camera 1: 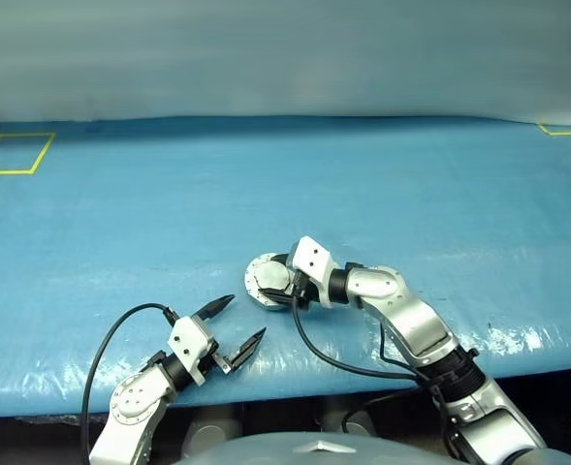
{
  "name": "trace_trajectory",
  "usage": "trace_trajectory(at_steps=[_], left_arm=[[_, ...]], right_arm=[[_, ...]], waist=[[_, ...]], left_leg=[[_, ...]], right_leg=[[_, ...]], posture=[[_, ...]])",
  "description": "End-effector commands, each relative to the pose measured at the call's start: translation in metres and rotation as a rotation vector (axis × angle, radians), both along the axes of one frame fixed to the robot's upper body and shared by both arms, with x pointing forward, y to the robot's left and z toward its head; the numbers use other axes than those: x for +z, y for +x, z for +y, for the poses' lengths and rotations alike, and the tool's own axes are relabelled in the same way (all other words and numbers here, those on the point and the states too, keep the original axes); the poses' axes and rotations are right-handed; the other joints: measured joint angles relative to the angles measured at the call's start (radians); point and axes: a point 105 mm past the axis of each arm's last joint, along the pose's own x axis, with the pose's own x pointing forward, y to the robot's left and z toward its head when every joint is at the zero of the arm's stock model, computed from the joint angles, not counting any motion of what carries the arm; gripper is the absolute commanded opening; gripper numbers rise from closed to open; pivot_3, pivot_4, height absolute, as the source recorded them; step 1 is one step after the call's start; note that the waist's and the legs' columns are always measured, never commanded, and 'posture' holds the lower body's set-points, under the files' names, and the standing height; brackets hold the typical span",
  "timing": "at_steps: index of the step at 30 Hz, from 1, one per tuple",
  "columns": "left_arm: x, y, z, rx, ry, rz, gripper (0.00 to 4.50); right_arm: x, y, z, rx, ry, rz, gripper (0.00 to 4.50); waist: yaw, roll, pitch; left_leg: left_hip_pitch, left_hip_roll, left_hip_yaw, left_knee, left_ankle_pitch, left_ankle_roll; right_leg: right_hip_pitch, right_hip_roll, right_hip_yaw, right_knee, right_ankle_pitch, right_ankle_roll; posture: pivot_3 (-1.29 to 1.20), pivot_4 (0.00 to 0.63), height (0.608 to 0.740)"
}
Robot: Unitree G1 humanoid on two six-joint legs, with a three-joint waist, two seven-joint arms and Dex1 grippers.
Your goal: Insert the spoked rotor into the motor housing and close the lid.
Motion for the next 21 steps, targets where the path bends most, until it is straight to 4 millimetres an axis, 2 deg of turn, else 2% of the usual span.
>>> trace_trajectory(at_steps=[1, 6, 12, 16, 21], left_arm=[[0.011, 0.001, -0.003, -0.008, -0.017, -0.042, 4.50], [0.010, 0.001, -0.002, -0.010, -0.016, -0.043, 4.50], [0.010, 0.001, -0.002, -0.009, -0.016, -0.043, 4.50], [0.013, 0.008, 0.004, 0.064, -0.036, -0.010, 4.50], [0.060, 0.039, 0.029, 0.243, -0.187, -0.015, 4.50]], right_arm=[[-0.008, 0.005, -0.003, -0.036, -0.029, 0.027, 3.03], [-0.009, 0.007, -0.006, -0.006, -0.073, -0.022, 3.03], [-0.011, 0.009, -0.008, -0.031, -0.069, 0.008, 3.03], [-0.011, 0.009, -0.008, -0.034, -0.068, 0.013, 3.03], [-0.009, 0.011, -0.007, -0.046, -0.056, 0.020, 3.03]], waist=[[-0.001, 0.000, 0.000], [0.000, 0.000, 0.000], [0.000, 0.000, 0.000], [0.000, 0.000, 0.000], [0.001, 0.000, 0.000]], left_leg=[[0.001, 0.001, 0.000, 0.000, 0.000, 0.000], [0.001, 0.001, 0.000, 0.000, 0.000, 0.000], [0.001, 0.001, 0.000, 0.000, 0.000, 0.000], [0.002, 0.001, 0.000, 0.000, 0.000, 0.000], [0.002, 0.002, -0.002, 0.000, 0.000, 0.000]], right_leg=[[0.000, 0.000, 0.000, 0.000, 0.000, 0.000], [0.000, 0.000, 0.000, 0.000, 0.000, 0.000], [0.000, 0.000, 0.000, 0.000, 0.000, 0.000], [0.001, 0.000, 0.000, 0.000, 0.000, 0.000], [0.001, 0.001, -0.001, 0.000, 0.000, 0.000]], posture=[[0.00, 0.150, 0.740], [0.00, 0.150, 0.740], [0.00, 0.150, 0.740], [0.00, 0.150, 0.740], [0.00, 0.150, 0.740]])
